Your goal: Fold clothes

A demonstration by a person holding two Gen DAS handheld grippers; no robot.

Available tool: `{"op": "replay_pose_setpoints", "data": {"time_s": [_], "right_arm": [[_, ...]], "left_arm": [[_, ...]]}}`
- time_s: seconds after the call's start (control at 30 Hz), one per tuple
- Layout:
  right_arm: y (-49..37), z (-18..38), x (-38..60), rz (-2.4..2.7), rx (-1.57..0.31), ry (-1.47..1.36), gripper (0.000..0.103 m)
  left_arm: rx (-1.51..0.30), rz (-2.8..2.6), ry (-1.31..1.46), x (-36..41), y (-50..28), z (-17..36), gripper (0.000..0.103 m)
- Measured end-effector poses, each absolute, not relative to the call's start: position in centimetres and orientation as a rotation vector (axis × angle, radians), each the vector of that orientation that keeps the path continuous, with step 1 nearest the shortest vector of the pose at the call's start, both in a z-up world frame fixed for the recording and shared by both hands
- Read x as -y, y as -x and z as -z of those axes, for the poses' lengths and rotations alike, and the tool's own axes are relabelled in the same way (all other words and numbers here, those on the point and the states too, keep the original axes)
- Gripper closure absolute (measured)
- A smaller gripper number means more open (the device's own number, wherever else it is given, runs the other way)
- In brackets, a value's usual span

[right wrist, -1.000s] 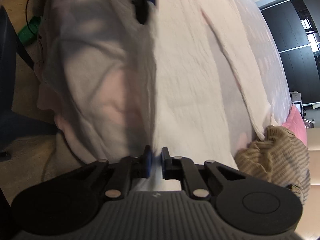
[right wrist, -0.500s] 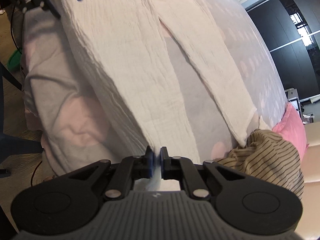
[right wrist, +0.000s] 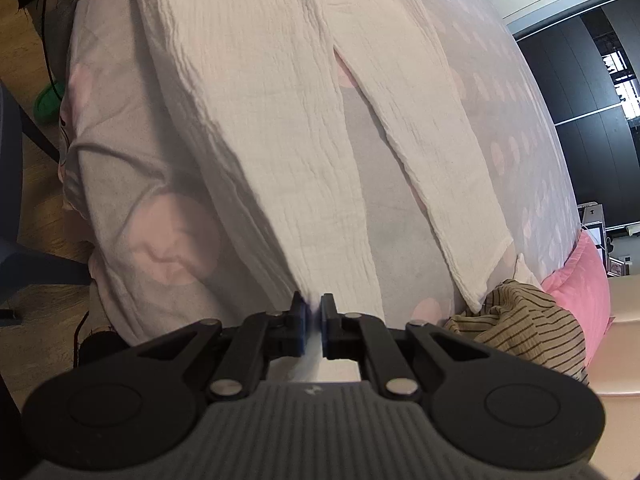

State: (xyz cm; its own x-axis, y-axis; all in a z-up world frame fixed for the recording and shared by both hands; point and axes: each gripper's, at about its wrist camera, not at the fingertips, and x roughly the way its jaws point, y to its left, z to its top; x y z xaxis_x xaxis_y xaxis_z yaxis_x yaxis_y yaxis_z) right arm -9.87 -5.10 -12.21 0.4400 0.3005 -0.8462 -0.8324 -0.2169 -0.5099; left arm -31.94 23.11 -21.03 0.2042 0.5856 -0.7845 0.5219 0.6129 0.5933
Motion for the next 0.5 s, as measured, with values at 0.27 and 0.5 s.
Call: {"op": "replay_pose_setpoints", "data": {"time_s": [0.27,0.5], "right_arm": [[9.9,11.8,5.5,-1.126,-0.530,1.431,0.096],[10.0,11.9,5.3,-1.120,-0.547,1.446,0.096]], "left_arm": [[-1.497,-0.005,-1.181,-28.3,35.7,22.0,0.069],[-1.614,-0.165,-1.212,-34.7,38.9,23.5,0.069]]}}
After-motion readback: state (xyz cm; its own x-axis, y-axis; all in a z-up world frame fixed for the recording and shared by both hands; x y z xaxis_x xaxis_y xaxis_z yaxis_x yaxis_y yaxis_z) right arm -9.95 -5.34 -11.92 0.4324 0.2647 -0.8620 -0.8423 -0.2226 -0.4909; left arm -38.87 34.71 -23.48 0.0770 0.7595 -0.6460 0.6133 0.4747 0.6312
